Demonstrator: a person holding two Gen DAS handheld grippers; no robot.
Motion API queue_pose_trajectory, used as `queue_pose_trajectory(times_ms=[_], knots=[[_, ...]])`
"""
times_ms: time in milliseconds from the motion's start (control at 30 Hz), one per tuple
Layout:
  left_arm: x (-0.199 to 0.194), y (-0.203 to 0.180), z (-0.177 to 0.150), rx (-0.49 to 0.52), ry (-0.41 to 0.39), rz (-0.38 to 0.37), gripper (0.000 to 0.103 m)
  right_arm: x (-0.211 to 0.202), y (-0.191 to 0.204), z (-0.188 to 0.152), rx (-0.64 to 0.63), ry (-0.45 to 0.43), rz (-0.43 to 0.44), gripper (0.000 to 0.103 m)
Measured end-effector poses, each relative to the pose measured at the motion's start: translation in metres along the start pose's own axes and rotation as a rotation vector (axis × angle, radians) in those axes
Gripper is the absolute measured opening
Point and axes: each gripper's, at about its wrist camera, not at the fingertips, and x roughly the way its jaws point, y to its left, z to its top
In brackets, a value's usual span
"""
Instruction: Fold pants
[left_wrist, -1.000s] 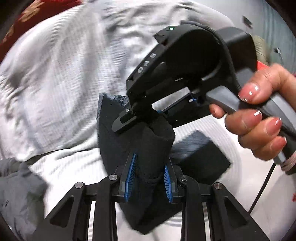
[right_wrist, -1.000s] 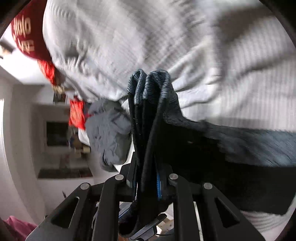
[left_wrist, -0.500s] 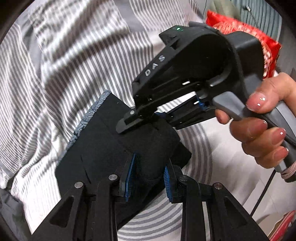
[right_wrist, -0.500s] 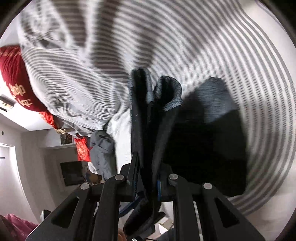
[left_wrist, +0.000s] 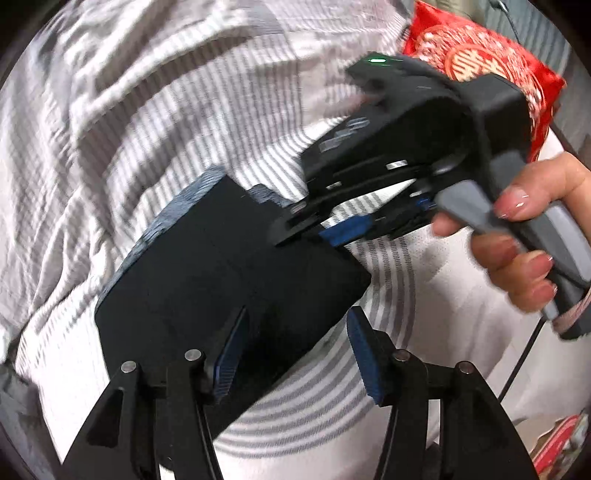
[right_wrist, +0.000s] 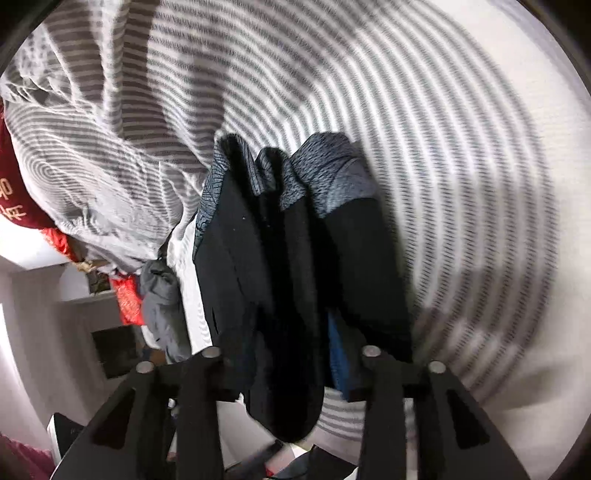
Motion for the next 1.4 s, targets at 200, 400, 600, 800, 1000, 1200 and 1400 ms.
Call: queue_pose_trajectory(times_ms=[200, 400, 600, 800, 1000, 1200, 1400], knots=[[-0.009, 0.066, -0.01, -0.168, 0.036, 0.08, 0.057, -0.031, 0.021, -0.014, -0.052, -0.085, -0.249, 0.068], [-0.001, 0.121, -0.015, -0.316, 0.048, 0.151, 0.057, -0.029, 0.068, -0.027, -0.217, -0.124, -0.333, 0.021], [0.013, 0.137, -0.017, -0.39, 0.063, 0.144, 0.057, 0.004, 0.089, -0.034, -0.302, -0.054, -0.392, 0.021], [0.035, 0.129, -0.034, -0.401, 0.13, 0.102, 0.057, 0.011, 0.071, -0.046, -0.255, -0.027, -0.412, 0.021], [0.044, 0.12, -0.045, -0.394, 0.152, 0.09, 0.057, 0.021, 0.056, -0.055, -0.254, 0.012, -0.445, 0.021], [0.046, 0.115, -0.044, -0.359, 0.142, 0.105, 0.057, 0.011, 0.07, -0.044, -0.283, -0.009, -0.408, 0.037], [0.041, 0.116, -0.044, -0.358, 0.139, 0.116, 0.057, -0.001, 0.081, -0.007, -0.283, -0.135, -0.476, 0.05]])
